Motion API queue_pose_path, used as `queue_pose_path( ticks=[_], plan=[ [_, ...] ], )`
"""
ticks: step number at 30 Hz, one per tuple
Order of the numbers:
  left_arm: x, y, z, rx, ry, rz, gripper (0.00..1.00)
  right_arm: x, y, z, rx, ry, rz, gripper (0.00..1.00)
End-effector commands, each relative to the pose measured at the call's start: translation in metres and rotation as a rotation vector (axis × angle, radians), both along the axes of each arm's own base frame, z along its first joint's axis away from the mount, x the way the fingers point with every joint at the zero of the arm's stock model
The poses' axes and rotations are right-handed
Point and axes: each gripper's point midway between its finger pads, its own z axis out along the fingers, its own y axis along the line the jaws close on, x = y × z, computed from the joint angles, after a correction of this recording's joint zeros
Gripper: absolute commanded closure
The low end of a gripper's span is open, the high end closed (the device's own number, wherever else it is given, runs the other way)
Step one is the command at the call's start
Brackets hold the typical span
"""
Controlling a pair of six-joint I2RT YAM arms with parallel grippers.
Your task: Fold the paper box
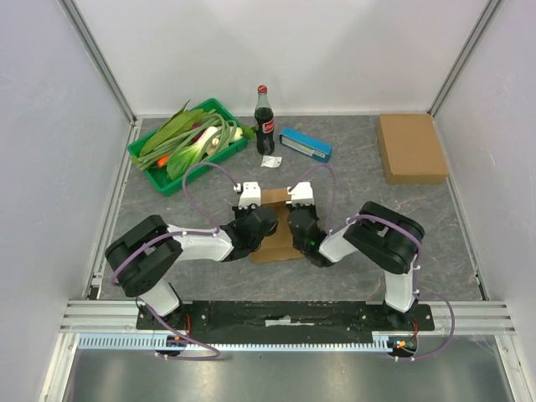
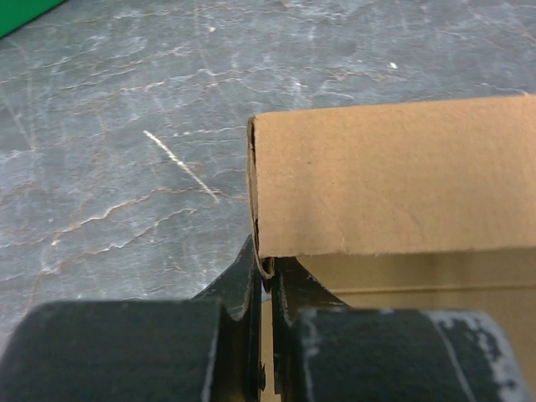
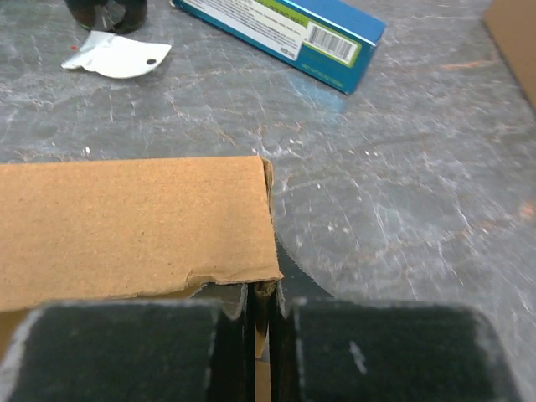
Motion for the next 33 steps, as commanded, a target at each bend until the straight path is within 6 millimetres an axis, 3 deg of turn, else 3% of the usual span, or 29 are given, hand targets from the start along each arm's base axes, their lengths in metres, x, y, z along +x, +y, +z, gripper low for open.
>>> queue_pose_path(
  ticks=[1,6,7,8,9,10,11,12,13,14,15,16,18,19,21,22,23,24,25,27,28,33],
  plan=[
    [0.006,-0.008,0.011,-0.073,-0.023,0.058,0.98,-0.02,-0.006,0.007,-0.109,-0.04,-0.187,1.0],
    [0.005,-0.006,0.008,-0.063,-0.002,0.086,0.98,-0.026,-0.009,0.001,-0.112,-0.041,-0.197,1.0],
    [0.003,-0.004,0.006,-0.058,0.002,0.087,0.98,-0.027,-0.011,0.005,-0.094,-0.042,-0.182,1.0],
    [0.003,-0.005,0.007,-0.06,0.001,0.085,0.98,-0.024,0.002,0.006,-0.055,-0.027,-0.094,1.0],
    [0.003,-0.003,0.006,-0.058,0.003,0.088,0.98,-0.028,-0.003,-0.001,-0.103,0.027,-0.071,0.96],
    [0.003,-0.003,0.006,-0.059,0.002,0.088,0.98,-0.03,-0.004,0.012,-0.081,0.033,-0.036,0.78],
    [0.002,-0.002,0.006,-0.054,0.003,0.09,0.98,-0.032,-0.005,0.014,-0.089,0.05,0.007,0.5],
    [0.001,-0.002,0.006,-0.052,0.005,0.087,0.98,-0.035,-0.003,0.01,-0.091,0.088,0.092,0.43],
    [0.002,-0.001,0.006,-0.05,0.004,0.089,0.98,-0.043,-0.013,0.022,-0.068,0.082,0.106,0.35],
    [0.002,-0.001,0.007,-0.048,0.003,0.088,0.98,-0.049,-0.021,0.015,-0.107,0.138,0.121,0.24],
    [0.002,-0.001,0.007,-0.043,0.004,0.087,0.98,-0.052,-0.019,0.01,-0.091,0.192,0.185,0.23],
    [0.002,-0.001,0.008,-0.043,0.002,0.088,0.98,-0.053,-0.021,0.023,-0.065,0.195,0.197,0.21],
    [0.002,-0.001,0.008,-0.038,0.004,0.085,0.98,-0.067,-0.022,0.01,-0.056,0.293,0.294,0.17],
    [0.002,-0.001,0.008,-0.035,0.008,0.084,0.98,-0.071,-0.027,0.018,-0.034,0.3,0.293,0.17],
    [0.001,-0.002,0.008,-0.031,0.016,0.087,0.98,-0.08,-0.045,0.004,-0.036,0.396,0.277,0.1],
    [0.002,-0.002,0.01,-0.035,0.015,0.088,0.98,-0.085,-0.041,0.005,0.033,0.44,0.3,0.1],
    [0.002,-0.002,0.009,-0.036,0.018,0.091,0.98,-0.089,-0.059,-0.005,0.051,0.513,0.241,0.09],
    [0.001,-0.001,0.01,-0.034,0.024,0.092,0.98,-0.093,-0.061,-0.005,0.135,0.543,0.225,0.07],
    [0.0,-0.001,0.01,-0.035,0.027,0.093,0.98,-0.104,-0.049,-0.007,0.225,0.6,0.293,0.05],
    [0.001,-0.003,0.011,-0.045,0.032,0.102,0.98,-0.114,-0.051,-0.014,0.343,0.661,0.302,0.03],
    [0.001,-0.004,0.011,-0.052,0.033,0.1,0.98,-0.125,-0.043,-0.016,0.394,0.705,0.344,0.02],
    [-0.001,-0.006,0.006,-0.041,0.081,0.107,0.98,-0.143,-0.032,-0.034,0.482,0.777,0.395,0.03]
  ],
)
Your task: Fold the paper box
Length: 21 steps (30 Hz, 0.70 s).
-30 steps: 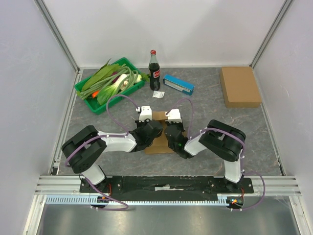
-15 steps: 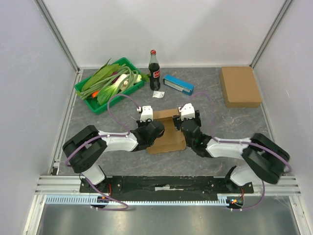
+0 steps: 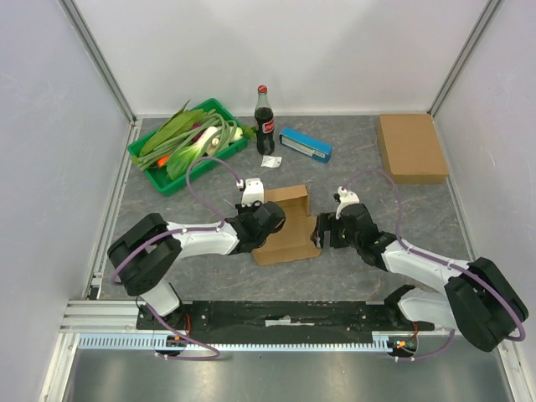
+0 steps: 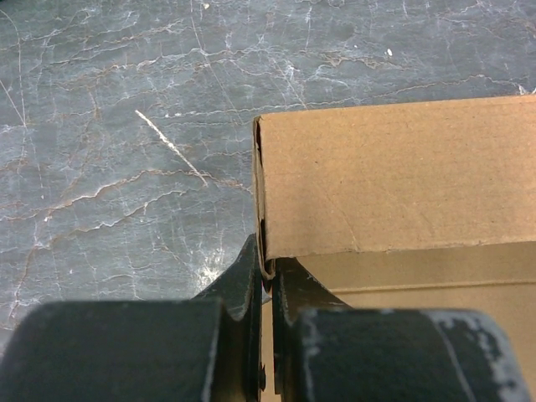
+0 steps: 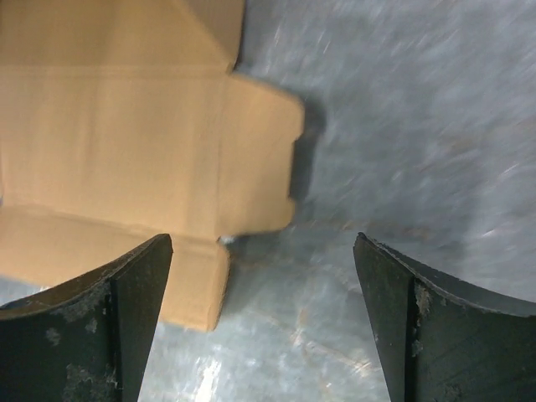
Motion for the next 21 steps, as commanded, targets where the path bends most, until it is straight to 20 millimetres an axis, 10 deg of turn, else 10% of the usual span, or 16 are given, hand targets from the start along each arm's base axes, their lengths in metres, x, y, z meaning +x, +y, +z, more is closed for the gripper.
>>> queue_pose_path(
  ticks=[1,9,16,21],
  plan=[
    [-0.001,-0.003,0.001,-0.022,0.032,0.04,0.98,-0.035,0.029,-0.013,0.192,0.164,0.08,0.05],
    [-0.002,-0.007,0.0,-0.051,0.076,0.074,0.98,-0.043,0.02,-0.027,0.281,0.23,-0.096,0.27],
    [-0.007,-0.011,-0.002,-0.114,0.16,0.078,0.93,-0.051,0.025,-0.018,0.286,0.252,-0.044,0.98],
    [-0.029,-0.003,0.014,-0.167,0.211,-0.035,0.03,-0.039,0.028,0.012,0.207,0.248,0.006,1.0]
  ],
)
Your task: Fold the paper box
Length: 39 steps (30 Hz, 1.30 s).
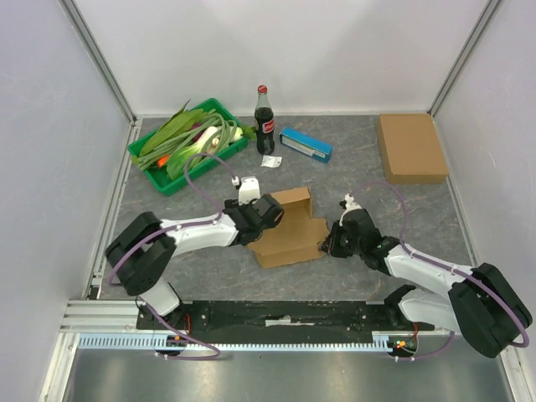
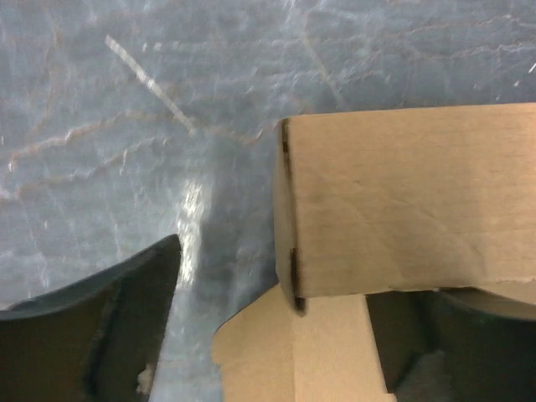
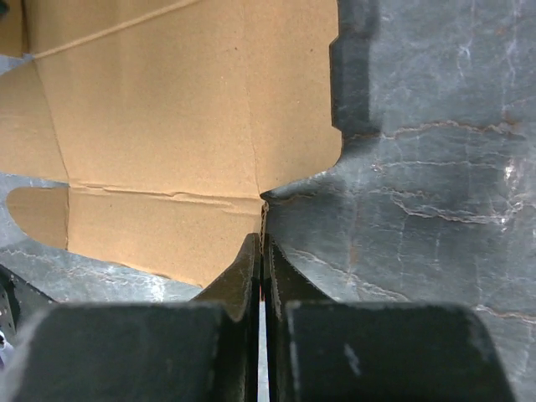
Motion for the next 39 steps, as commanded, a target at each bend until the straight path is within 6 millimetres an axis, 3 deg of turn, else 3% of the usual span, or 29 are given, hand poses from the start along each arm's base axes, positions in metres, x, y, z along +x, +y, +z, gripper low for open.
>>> queue_pose_path(
  ticks=[1,2,5,6,9,10,11,12,13,14,15,16,18,22,27,33,37,39],
  plan=[
    [-0.026,0.002,0.029,-0.115,0.026,-0.121,0.02,0.007,0.007,0.032,-0.059,0.018,0.081,1.0],
    [-0.035,0.007,0.051,-0.171,-0.019,-0.163,0.02,0.008,0.009,0.038,-0.065,0.015,0.105,1.0],
    [-0.058,0.017,0.083,-0.232,-0.078,-0.291,0.01,0.014,0.019,0.061,-0.062,0.015,0.172,1.0],
    [-0.067,0.02,0.122,-0.316,-0.173,-0.345,0.01,0.015,0.021,0.066,-0.062,0.017,0.198,1.0],
    [-0.101,0.003,0.175,-0.415,-0.257,-0.636,0.04,0.012,0.028,0.076,-0.068,0.06,0.341,1.0],
    [-0.122,-0.012,0.183,-0.449,-0.228,-0.788,0.05,0.003,0.023,0.073,-0.094,0.121,0.368,1.0],
    [-0.132,-0.021,0.202,-0.479,-0.221,-0.872,0.07,0.01,0.025,0.077,-0.1,0.138,0.392,1.0],
    [-0.139,-0.034,0.198,-0.481,-0.158,-0.937,0.09,0.008,0.024,0.079,-0.103,0.159,0.433,1.0],
    [-0.154,-0.051,0.215,-0.51,-0.131,-1.049,0.11,0.004,0.017,0.079,-0.12,0.212,0.429,1.0],
    [-0.163,-0.058,0.208,-0.485,-0.068,-1.096,0.12,0.011,0.019,0.087,-0.116,0.199,0.426,1.0],
    [-0.157,-0.07,0.187,-0.403,0.001,-1.096,0.12,0.011,0.021,0.091,-0.102,0.211,0.417,1.0],
    [-0.173,-0.087,0.195,-0.32,-0.027,-1.193,0.11,0.012,0.021,0.095,-0.088,0.213,0.409,1.0],
    [-0.177,-0.095,0.176,-0.101,-0.017,-1.225,0.07,0.008,0.019,0.1,-0.097,0.26,0.428,1.0],
    [-0.177,-0.124,0.151,0.11,0.007,-1.331,0.02,0.009,0.017,0.112,-0.076,0.311,0.434,1.0],
    [-0.164,-0.132,0.124,0.371,0.015,-1.326,0.02,0.002,0.012,0.118,-0.068,0.371,0.434,1.0],
    [-0.14,-0.135,0.096,0.522,0.017,-1.241,0.19,-0.004,0.013,0.115,-0.047,0.403,0.439,1.0],
    [-0.139,-0.14,0.082,0.531,0.054,-1.224,0.43,-0.004,0.013,0.116,-0.039,0.404,0.438,1.0],
    [-0.139,-0.142,0.079,0.523,0.06,-1.206,0.5,0.0,0.011,0.118,-0.051,0.387,0.434,1.0]
  ],
)
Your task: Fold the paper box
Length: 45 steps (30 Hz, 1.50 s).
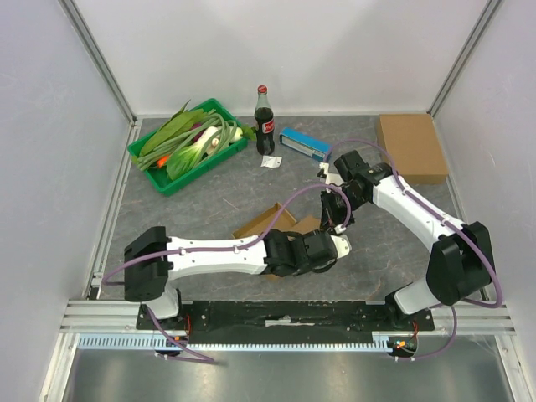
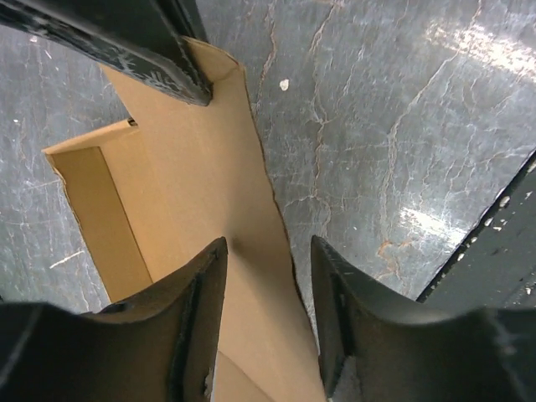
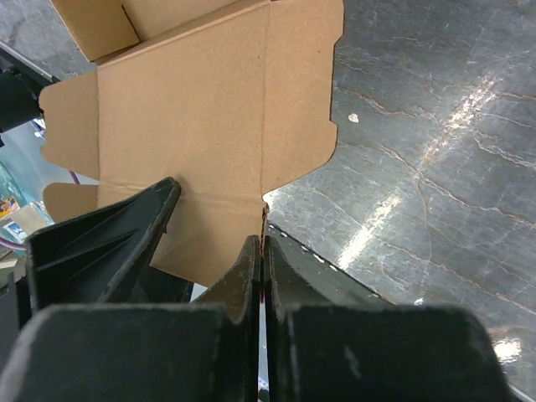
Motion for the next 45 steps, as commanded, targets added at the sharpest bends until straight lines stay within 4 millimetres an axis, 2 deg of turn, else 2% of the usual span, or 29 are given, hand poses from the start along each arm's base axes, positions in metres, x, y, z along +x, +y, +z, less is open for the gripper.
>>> queue_pose_path(
  ticks=[1,2,3,5,6,7,9,10,13,15,16,18,19,20,21,22,23,24,25,27,28,32,33,35,36,39,40,41,45],
  plan=[
    [0.012,-0.01,0.014,-0.022,-0.058,0.03,0.62,0.008,-0.002,0.016,0.027,-0.031,-0.002,0.98],
    [0.014,-0.01,0.016,-0.026,-0.06,0.049,0.67,0.013,-0.005,0.019,0.022,-0.054,-0.015,0.78],
    [0.017,-0.009,0.017,-0.042,-0.051,0.09,0.74,0.022,-0.009,0.023,0.023,-0.1,-0.028,0.64],
    [0.02,-0.011,0.023,-0.073,-0.035,0.127,0.78,0.04,-0.024,0.04,0.066,-0.199,-0.097,0.33],
    [0.024,-0.01,0.024,-0.099,-0.017,0.169,0.78,0.053,-0.03,0.047,0.102,-0.26,-0.135,0.28],
    [0.025,-0.009,0.027,-0.12,-0.001,0.185,0.83,0.06,-0.045,0.054,0.148,-0.276,-0.21,0.27],
    [0.034,-0.006,0.028,-0.163,0.048,0.256,0.88,0.076,-0.053,0.064,0.193,-0.361,-0.269,0.24],
    [0.038,-0.004,0.029,-0.179,0.062,0.285,0.97,0.08,-0.063,0.066,0.182,-0.394,-0.334,0.22],
    [0.056,0.001,0.037,-0.264,0.154,0.418,0.98,0.093,-0.076,0.073,0.135,-0.523,-0.351,0.18],
    [0.074,0.012,0.037,-0.317,0.246,0.561,0.98,0.097,-0.087,0.067,0.075,-0.574,-0.344,0.17],
    [0.081,0.011,0.044,-0.361,0.283,0.609,0.98,0.093,-0.092,0.053,0.056,-0.57,-0.343,0.17],
    [0.097,0.015,0.047,-0.445,0.398,0.729,0.98,0.091,-0.086,0.048,0.102,-0.588,-0.307,0.16],
    [0.103,0.013,0.051,-0.487,0.432,0.756,0.98,0.082,-0.077,0.04,0.142,-0.576,-0.296,0.16],
    [0.107,0.012,0.055,-0.524,0.464,0.786,0.98,0.078,-0.066,0.042,0.193,-0.577,-0.31,0.16],
    [0.112,0.007,0.062,-0.604,0.558,0.839,0.98,0.087,-0.058,0.053,0.203,-0.676,-0.315,0.16],
    [0.117,0.001,0.066,-0.664,0.599,0.863,0.98,0.067,-0.031,0.056,0.232,-0.718,-0.239,0.16],
    [0.119,-0.002,0.07,-0.705,0.637,0.897,0.98,0.06,-0.021,0.061,0.235,-0.757,-0.22,0.16],
    [0.123,-0.003,0.074,-0.759,0.699,0.994,0.98,0.064,-0.02,0.067,0.201,-0.825,-0.263,0.16],
    [0.128,-0.005,0.075,-0.783,0.72,1.05,0.98,0.044,-0.004,0.072,0.242,-0.864,-0.213,0.16],
    [0.131,-0.006,0.076,-0.822,0.816,1.218,0.98,0.038,0.003,0.081,0.277,-0.939,-0.236,0.15],
    [0.132,-0.009,0.069,-0.817,0.859,1.261,0.98,0.029,0.009,0.077,0.275,-0.96,-0.224,0.15],
    [0.132,-0.029,0.064,-0.85,1.029,1.333,0.98,0.024,0.025,0.079,0.137,-1.031,-0.162,0.12],
    [0.129,-0.032,0.064,-0.847,1.082,1.335,0.98,0.014,0.038,0.08,0.123,-1.053,-0.112,0.12],
    [0.131,-0.036,0.065,-0.865,1.105,1.347,0.98,0.017,0.041,0.093,0.061,-1.126,-0.109,0.12],
    [0.135,-0.037,0.067,-0.881,1.085,1.347,0.98,0.01,0.05,0.099,0.063,-1.142,-0.078,0.12],
    [0.144,-0.031,0.067,-0.869,0.998,1.356,0.98,0.02,0.047,0.107,-0.021,-1.141,-0.153,0.12],
    [0.146,-0.028,0.067,-0.863,0.963,1.365,0.98,0.023,0.045,0.108,-0.044,-1.114,-0.198,0.14],
    [0.15,-0.024,0.068,-0.868,0.903,1.369,0.98,0.023,0.037,0.101,-0.106,-1.083,-0.205,0.15],
    [0.15,-0.013,0.062,-0.856,0.841,1.409,0.98,0.021,0.047,0.107,-0.095,-1.022,-0.227,0.23]
  ],
)
